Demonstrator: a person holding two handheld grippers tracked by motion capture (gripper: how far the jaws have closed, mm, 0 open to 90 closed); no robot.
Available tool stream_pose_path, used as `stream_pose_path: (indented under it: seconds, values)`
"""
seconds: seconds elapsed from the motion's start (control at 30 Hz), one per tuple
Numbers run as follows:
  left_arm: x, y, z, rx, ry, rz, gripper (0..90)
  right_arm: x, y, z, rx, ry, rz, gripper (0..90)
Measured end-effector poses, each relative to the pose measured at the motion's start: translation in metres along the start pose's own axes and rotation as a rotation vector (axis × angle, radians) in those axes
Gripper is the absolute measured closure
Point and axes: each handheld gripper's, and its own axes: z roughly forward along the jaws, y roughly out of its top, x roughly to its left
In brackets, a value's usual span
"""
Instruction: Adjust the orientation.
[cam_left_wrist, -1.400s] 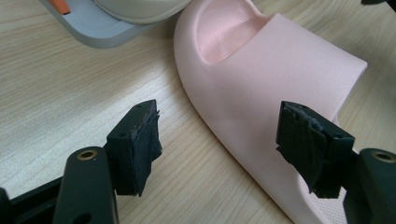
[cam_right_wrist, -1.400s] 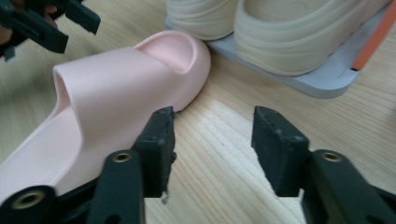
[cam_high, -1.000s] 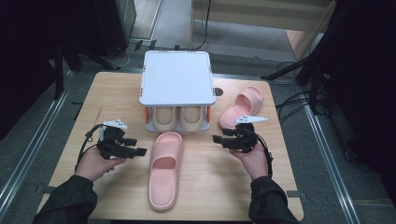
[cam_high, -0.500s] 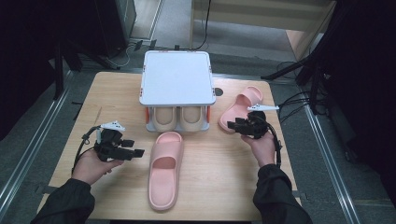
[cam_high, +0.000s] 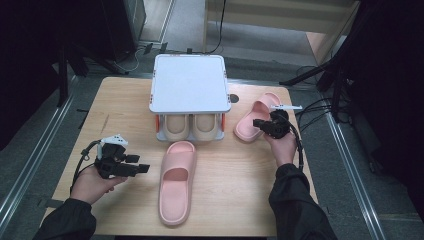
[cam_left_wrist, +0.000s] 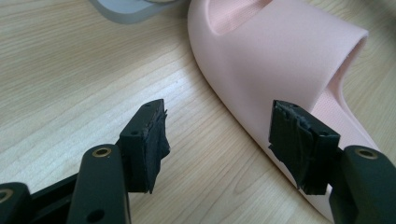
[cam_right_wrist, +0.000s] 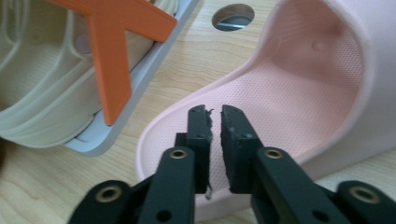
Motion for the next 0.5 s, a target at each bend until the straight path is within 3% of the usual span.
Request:
stream_pose_path:
  seconds: [0.07, 0.2, 0.3, 0.5]
  values:
    - [0.001, -0.002, -0.001, 0.005, 0.004, -0.002, 36.4, -0.002, 0.003, 0.002, 0.000, -0.022, -0.011, 90.0]
    - [0.001, -0.004, -0.002, 0.006, 0.011, -0.007, 36.4, -0.010, 0.003, 0.006, -0.011, -0.060, 0.019, 90.0]
    - [0.002, -0.005, -0.003, 0.002, 0.011, -0.015, 36.4, -0.017, 0.000, 0.008, -0.002, -0.076, 0.048, 90.0]
    - [0.001, -0.004, -0.001, 0.013, 0.011, -0.007, 36.2, -0.024, -0.002, 0.007, 0.007, -0.092, 0.057, 87.9]
